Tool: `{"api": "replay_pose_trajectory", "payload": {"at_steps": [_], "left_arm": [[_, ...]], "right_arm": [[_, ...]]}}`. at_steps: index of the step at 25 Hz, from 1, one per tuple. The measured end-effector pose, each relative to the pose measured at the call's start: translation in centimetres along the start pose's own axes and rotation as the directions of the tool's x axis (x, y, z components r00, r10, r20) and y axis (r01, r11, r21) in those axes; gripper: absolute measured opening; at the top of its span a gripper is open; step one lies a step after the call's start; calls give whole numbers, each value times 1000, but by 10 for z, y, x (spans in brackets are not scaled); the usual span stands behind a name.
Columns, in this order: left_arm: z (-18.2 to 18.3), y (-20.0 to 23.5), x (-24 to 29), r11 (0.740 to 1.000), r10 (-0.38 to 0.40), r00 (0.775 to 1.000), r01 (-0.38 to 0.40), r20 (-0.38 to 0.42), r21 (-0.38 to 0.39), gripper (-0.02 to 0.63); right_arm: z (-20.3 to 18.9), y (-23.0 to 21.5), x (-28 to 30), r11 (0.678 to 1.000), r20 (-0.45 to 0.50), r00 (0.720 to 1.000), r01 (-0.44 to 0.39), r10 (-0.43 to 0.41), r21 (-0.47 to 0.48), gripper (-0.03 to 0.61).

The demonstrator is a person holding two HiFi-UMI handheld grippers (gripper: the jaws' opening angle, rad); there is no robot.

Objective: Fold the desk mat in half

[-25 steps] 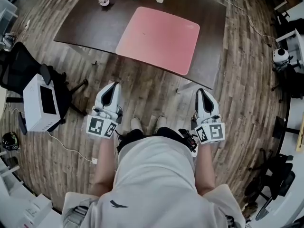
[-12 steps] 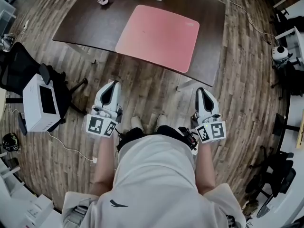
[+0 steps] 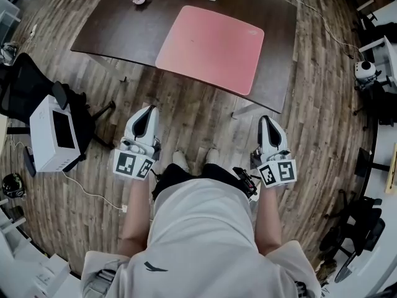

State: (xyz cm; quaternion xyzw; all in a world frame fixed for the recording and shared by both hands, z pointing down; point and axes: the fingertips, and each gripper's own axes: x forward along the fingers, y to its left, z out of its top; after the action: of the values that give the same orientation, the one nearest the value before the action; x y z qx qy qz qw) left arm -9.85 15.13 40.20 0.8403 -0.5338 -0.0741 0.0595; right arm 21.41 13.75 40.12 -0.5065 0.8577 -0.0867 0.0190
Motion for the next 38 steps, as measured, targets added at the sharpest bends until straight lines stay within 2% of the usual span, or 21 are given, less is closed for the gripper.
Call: {"api": "replay_pose_trajectory", "payload": {"at_steps": [11,21,29,38], "left_arm": [[6,47,-18,999,-47,999,47,-3,-8,3],[13,85,-21,1000,-26,1000,26,6,-12,4],[5,100,8,1000,22,1000,-22,4,-4,3],[5,117,71,995,96,995,-96,2,32,3]], "right_arm": [[-16,39,13,997,-30,998,51,-53,-51,0],[-9,54,43,994,-25,998,61,-64,-87,0],[-9,25,83,996,-24,999,35,-37,-82,0],[-4,-37,144,996,-50,999,-6,2,-87,0]]}}
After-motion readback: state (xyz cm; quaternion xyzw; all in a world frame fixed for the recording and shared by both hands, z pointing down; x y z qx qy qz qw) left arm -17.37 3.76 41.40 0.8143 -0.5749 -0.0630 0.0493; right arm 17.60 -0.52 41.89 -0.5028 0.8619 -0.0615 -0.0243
